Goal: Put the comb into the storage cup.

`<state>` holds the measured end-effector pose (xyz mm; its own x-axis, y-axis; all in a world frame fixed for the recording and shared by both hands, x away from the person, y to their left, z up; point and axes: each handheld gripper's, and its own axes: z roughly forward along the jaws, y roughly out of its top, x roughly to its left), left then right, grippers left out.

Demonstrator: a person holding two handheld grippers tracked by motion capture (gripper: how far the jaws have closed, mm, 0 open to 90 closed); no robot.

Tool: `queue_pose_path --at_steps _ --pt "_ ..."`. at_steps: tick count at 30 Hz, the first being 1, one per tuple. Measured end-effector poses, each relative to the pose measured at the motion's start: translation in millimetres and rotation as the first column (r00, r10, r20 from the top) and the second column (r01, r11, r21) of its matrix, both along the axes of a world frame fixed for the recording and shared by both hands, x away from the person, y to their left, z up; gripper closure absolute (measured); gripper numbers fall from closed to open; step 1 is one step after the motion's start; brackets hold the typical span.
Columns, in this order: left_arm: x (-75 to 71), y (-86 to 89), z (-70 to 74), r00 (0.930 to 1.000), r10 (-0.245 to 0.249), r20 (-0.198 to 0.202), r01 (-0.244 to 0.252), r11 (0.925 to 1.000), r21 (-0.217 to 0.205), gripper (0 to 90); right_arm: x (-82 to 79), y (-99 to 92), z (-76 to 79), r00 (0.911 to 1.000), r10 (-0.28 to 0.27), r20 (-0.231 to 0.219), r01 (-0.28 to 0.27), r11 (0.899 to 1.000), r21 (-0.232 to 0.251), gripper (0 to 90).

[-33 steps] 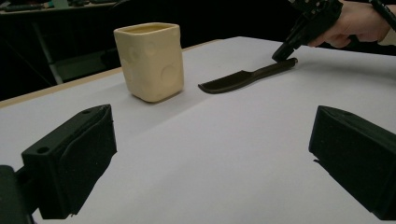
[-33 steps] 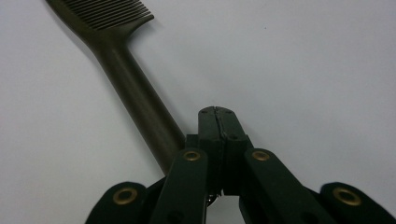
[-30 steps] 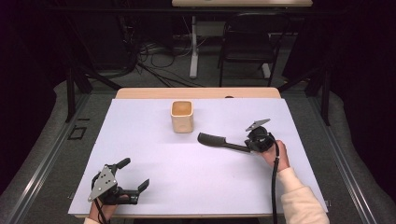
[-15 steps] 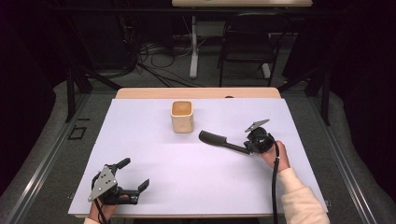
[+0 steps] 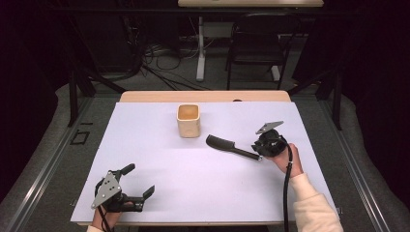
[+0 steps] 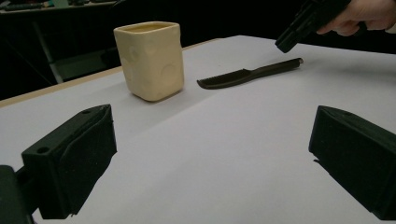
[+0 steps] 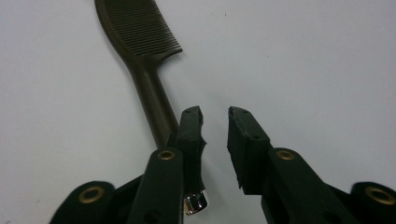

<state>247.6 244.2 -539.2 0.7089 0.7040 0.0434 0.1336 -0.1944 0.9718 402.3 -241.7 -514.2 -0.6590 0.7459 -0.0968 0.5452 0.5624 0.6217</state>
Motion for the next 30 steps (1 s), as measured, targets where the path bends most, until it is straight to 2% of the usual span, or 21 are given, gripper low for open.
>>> queue_pose_path --at_steps 4,8,9,10,11,12,13,16,18,27,30 --pt "-0.1 0.2 0.1 1.0000 0.002 0.002 -0.002 1.0000 0.001 0.6 -1.2 1.0 5.4 0.9998 0.021 0.002 -0.021 1.000 0.013 67.8" --pt "0.1 -0.1 0.0 1.0000 0.002 0.000 -0.002 1.0000 0.001 0.6 -2.8 4.3 9.8 0.9986 0.052 -0.009 -0.052 0.998 0.028 52.2" --pt "0.1 -0.1 0.0 1.0000 0.002 0.000 -0.002 1.0000 0.001 0.6 -2.8 4.3 9.8 0.9986 0.052 -0.009 -0.052 0.998 0.028 52.2" --pt "0.3 -0.1 -0.1 1.0000 0.002 -0.001 -0.002 1.0000 0.001 0.6 -2.9 6.1 10.5 0.9980 0.061 -0.012 -0.061 0.998 0.031 43.4" --pt "0.3 -0.1 -0.1 1.0000 0.002 -0.001 -0.002 1.0000 0.001 0.6 -2.9 6.1 10.5 0.9980 0.061 -0.012 -0.061 0.998 0.031 43.4" --pt "0.3 -0.2 -0.2 1.0000 0.002 -0.001 -0.002 1.0000 0.001 0.6 -2.8 7.1 11.3 0.9975 0.068 -0.021 -0.067 0.997 0.029 41.7" --pt "0.3 -0.2 -0.2 1.0000 0.002 -0.001 -0.002 1.0000 0.001 0.6 -2.6 9.7 11.8 0.9962 0.081 -0.030 -0.081 0.997 0.017 33.7" --pt "0.3 -0.2 -0.3 1.0000 0.003 0.000 -0.003 1.0000 0.001 0.6 -2.5 13.0 11.7 0.9950 0.090 -0.043 -0.090 0.996 0.008 28.8" --pt "0.1 0.0 -0.2 1.0000 0.004 -0.002 -0.004 1.0000 0.000 0.6 -1.7 17.8 10.4 0.9927 0.108 -0.054 -0.108 0.994 -0.002 20.3" --pt "0.4 0.0 -0.3 1.0000 0.005 -0.002 -0.005 1.0000 0.001 0.6 0.5 26.9 9.0 0.9891 0.135 -0.059 -0.138 0.989 -0.046 9.3" --pt "0.6 -0.2 -0.4 1.0000 0.004 -0.002 -0.004 1.0000 -0.001 0.6 2.2 31.1 8.4 0.9850 0.153 -0.079 -0.158 0.986 -0.060 3.5"
